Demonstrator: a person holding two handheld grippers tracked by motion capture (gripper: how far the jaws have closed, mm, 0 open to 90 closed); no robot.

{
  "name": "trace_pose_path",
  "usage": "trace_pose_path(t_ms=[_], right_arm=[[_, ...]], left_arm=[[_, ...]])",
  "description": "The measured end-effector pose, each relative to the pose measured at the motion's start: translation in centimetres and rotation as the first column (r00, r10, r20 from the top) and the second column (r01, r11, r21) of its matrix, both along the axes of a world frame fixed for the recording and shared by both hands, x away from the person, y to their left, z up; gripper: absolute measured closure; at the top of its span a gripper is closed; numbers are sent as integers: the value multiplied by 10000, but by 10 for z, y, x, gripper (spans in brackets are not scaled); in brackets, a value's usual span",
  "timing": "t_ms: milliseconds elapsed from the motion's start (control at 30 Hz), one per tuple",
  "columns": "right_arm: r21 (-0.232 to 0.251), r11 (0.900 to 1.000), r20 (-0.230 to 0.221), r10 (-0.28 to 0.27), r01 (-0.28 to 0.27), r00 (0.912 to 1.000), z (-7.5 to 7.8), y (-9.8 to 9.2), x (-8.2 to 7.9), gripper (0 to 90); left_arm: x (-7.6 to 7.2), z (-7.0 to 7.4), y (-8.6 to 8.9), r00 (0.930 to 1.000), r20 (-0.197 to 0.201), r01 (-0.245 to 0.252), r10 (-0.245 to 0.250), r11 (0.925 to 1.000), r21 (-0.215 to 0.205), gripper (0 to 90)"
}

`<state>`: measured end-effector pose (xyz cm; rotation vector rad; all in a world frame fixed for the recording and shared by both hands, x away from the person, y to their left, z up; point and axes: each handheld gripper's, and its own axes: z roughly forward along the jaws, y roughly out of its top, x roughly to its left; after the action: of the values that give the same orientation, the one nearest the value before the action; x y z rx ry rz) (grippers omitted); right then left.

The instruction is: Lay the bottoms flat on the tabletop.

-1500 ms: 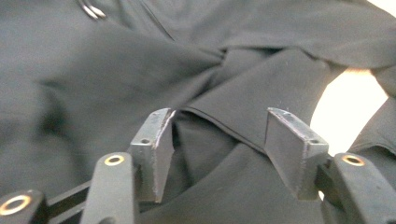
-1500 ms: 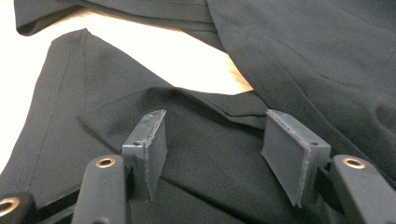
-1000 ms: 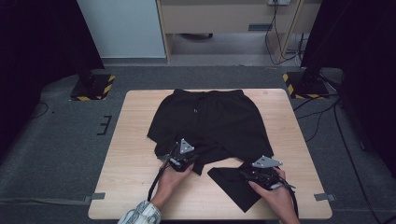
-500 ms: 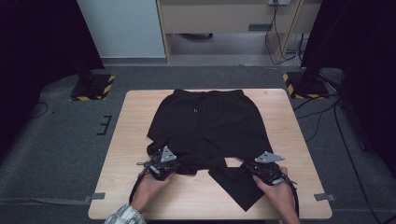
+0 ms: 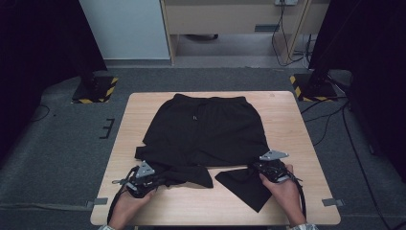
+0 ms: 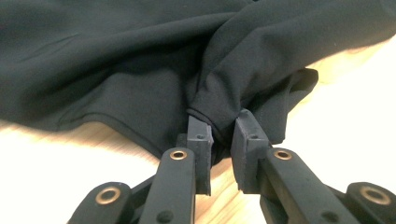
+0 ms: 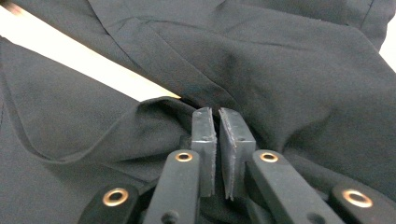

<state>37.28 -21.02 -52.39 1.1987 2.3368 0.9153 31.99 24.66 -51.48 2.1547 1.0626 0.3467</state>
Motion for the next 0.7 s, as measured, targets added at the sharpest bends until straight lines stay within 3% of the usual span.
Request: trace_pose_path(t_ms=[167, 333, 433, 533, 567, 700], right_arm=[[-2, 10000, -109, -1, 1, 9999, 1, -1, 1, 883], [-28, 10000, -138, -73, 73, 9999, 1, -3, 0, 888], [-51, 9999, -149, -124, 123, 9998, 1, -5, -1, 889], [-117, 9992, -162, -395, 393, 9991, 2, -13, -5, 889], [-117, 9992, -162, -395, 393, 9991, 2, -13, -5, 889], [-234, 9968, -157, -770, 766, 9969, 2, -26, -14, 889]], left_arm=[[-7, 6, 11, 9995, 254, -171, 179, 9993, -325, 793], [-18, 12, 22, 9989, 404, -205, 218, 9993, -321, 806], [-24, 12, 31, 9991, 293, -296, 305, 9992, -284, 808], [-32, 8, 51, 9991, -199, -365, 367, 9993, 56, 809], [-32, 8, 51, 9991, -199, -365, 367, 9993, 56, 809], [-40, 0, 81, 9980, -539, -319, 331, 9992, 231, 804]])
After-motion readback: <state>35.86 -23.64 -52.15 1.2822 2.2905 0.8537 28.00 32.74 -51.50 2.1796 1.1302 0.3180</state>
